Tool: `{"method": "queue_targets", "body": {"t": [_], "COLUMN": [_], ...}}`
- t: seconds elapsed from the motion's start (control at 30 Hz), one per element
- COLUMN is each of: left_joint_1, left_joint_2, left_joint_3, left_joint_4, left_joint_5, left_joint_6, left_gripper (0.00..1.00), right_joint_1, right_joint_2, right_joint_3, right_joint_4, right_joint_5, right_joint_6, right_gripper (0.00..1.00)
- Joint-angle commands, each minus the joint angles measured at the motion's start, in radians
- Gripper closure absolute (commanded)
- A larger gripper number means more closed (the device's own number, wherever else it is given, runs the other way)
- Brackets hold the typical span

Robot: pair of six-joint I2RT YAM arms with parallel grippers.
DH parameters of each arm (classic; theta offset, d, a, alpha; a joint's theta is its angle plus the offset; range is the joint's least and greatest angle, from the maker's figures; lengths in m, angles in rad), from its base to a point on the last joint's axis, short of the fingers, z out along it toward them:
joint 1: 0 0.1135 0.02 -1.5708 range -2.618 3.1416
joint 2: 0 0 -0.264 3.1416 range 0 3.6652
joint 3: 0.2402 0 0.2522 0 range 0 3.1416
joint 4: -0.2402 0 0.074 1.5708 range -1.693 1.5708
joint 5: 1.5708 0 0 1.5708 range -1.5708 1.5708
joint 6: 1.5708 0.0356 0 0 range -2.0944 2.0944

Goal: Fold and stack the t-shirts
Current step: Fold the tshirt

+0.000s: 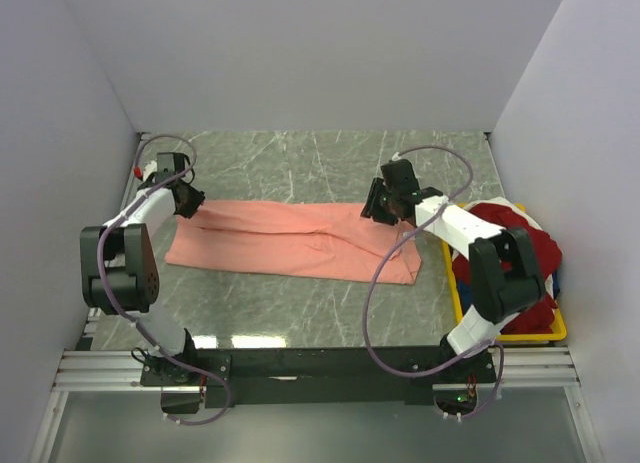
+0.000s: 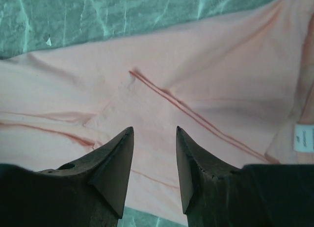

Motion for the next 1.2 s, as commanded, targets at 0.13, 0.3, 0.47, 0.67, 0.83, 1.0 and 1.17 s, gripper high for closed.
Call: {"method": "queue_targets", "body": {"t": [0.13,0.3,0.47,0.67,0.83,1.0,1.17], "left_joint_1": [0.038,0.050,0.058,0.059,0.061,0.058,0.055], "left_joint_2": [0.038,0.015,-0.008,-0.034,-0.054,-0.063,-0.081], "left_joint_3": [-0.046,-0.121,-0.194,-0.186,-0.148,-0.119,-0.103], "left_joint_4": [0.007,0.024,0.060,0.081,0.070,0.063,0.060], "left_joint_5": [-0.064,-0.060,-0.047,-0.014,0.012,0.046,0.077], "left_joint_6": [-0.078,-0.119,-0.147,-0.142,-0.124,-0.095,-0.076], "left_gripper": [0.82,0.86,0.86,0.86,0.85,0.85,0.85], "right_joint_1": [0.012,0.016,0.025,0.045,0.065,0.081,0.091], "right_joint_2": [0.118,0.172,0.224,0.250,0.295,0.364,0.388], "right_joint_3": [0.129,0.161,0.207,0.242,0.285,0.347,0.359], "right_joint_4": [0.012,0.011,-0.012,-0.031,-0.045,-0.071,-0.069], "right_joint_5": [-0.008,-0.020,-0.022,0.010,0.033,0.102,0.095], "right_joint_6": [-0.021,-0.024,-0.041,-0.050,-0.060,-0.078,-0.084], "right_gripper": [0.53,0.53,0.53,0.53,0.49,0.48,0.50]}}
